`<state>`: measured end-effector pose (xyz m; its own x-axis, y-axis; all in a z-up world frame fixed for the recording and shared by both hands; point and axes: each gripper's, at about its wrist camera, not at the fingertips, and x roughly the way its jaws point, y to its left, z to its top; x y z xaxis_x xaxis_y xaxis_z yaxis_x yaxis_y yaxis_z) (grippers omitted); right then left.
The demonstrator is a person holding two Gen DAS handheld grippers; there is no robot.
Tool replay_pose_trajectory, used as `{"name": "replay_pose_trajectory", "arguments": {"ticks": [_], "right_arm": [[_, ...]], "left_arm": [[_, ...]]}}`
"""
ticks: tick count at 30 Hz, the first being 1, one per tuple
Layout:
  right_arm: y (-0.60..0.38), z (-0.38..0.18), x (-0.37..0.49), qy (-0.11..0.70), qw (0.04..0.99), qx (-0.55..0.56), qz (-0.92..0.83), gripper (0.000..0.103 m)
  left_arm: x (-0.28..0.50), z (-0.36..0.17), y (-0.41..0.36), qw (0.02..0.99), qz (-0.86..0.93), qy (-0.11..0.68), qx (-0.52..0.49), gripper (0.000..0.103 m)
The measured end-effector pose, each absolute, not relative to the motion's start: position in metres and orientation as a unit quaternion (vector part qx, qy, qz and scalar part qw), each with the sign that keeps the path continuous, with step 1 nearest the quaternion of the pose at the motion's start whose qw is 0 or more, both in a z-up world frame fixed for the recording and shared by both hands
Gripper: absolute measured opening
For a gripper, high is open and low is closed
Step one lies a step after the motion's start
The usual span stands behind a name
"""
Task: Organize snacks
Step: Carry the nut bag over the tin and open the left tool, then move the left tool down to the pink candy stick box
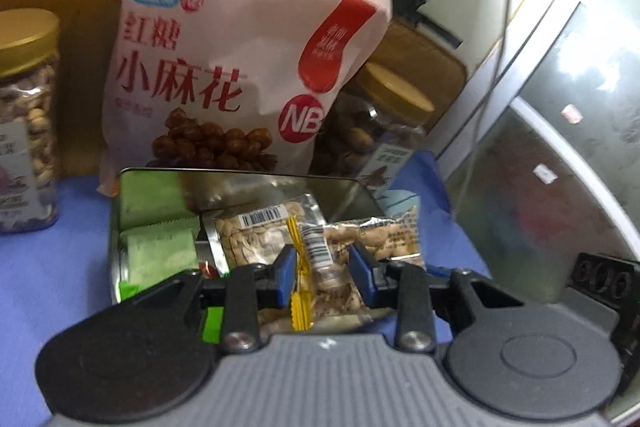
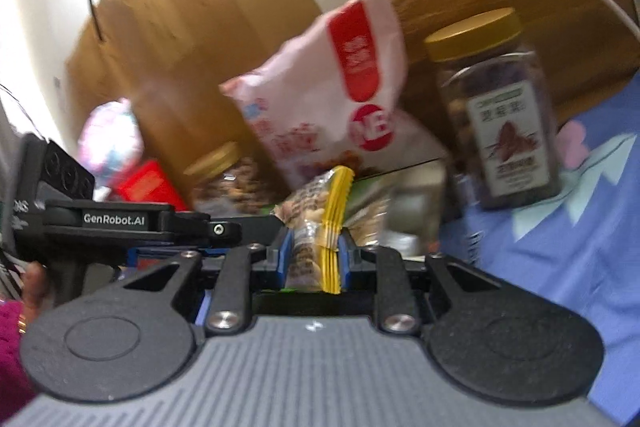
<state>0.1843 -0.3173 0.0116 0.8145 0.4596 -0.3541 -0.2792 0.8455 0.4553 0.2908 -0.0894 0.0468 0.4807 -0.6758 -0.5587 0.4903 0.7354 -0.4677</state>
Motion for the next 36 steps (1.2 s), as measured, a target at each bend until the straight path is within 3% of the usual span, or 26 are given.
{"name": "replay_pose_trajectory", "arguments": {"ticks": [4, 5, 6, 7, 8, 12, 20, 26, 30, 32, 36], "right_arm": [[-0.302, 0.008, 0.183, 0.216, 0.959, 0.103, 0.154, 0.033], [-0.297, 0.007, 0.181, 0.207, 0.965, 0.074, 0.141, 0.038], [-0.292, 0.006, 0.178, 0.193, 0.972, 0.049, 0.127, 0.052], [-0.292, 0.004, 0.175, 0.178, 0.977, 0.033, 0.117, 0.060], [-0.291, 0.003, 0.171, 0.165, 0.980, 0.019, 0.108, 0.061], [-0.296, 0.004, 0.164, 0.151, 0.984, 0.014, 0.091, 0.061], [-0.309, 0.012, 0.122, 0.151, 0.972, 0.129, 0.126, 0.061], [-0.304, -0.016, 0.101, 0.227, 0.929, 0.223, 0.189, 0.060], [-0.286, -0.030, 0.116, 0.288, 0.897, 0.248, 0.226, 0.048], [-0.275, -0.034, 0.123, 0.304, 0.890, 0.246, 0.233, 0.047], [-0.253, -0.043, 0.130, 0.338, 0.882, 0.231, 0.235, 0.036]], "left_arm": [[0.302, 0.031, -0.101, 0.854, -0.326, 0.389, -0.110, 0.028], [0.302, 0.029, -0.103, 0.857, -0.323, 0.387, -0.106, 0.028], [0.301, 0.029, -0.104, 0.859, -0.322, 0.385, -0.103, 0.028], [0.300, 0.028, -0.106, 0.859, -0.323, 0.383, -0.101, 0.028], [0.298, 0.028, -0.107, 0.861, -0.323, 0.381, -0.099, 0.028], [0.287, 0.033, -0.110, 0.866, -0.321, 0.373, -0.086, 0.030], [0.219, 0.062, -0.071, 0.874, -0.354, 0.321, -0.090, 0.033], [0.157, 0.037, -0.012, 0.874, -0.335, 0.331, -0.118, 0.039], [0.128, 0.012, 0.021, 0.869, -0.303, 0.361, -0.148, 0.043], [0.117, 0.001, 0.029, 0.868, -0.295, 0.371, -0.151, 0.043], [0.112, -0.018, 0.032, 0.859, -0.278, 0.399, -0.160, 0.039]]}}
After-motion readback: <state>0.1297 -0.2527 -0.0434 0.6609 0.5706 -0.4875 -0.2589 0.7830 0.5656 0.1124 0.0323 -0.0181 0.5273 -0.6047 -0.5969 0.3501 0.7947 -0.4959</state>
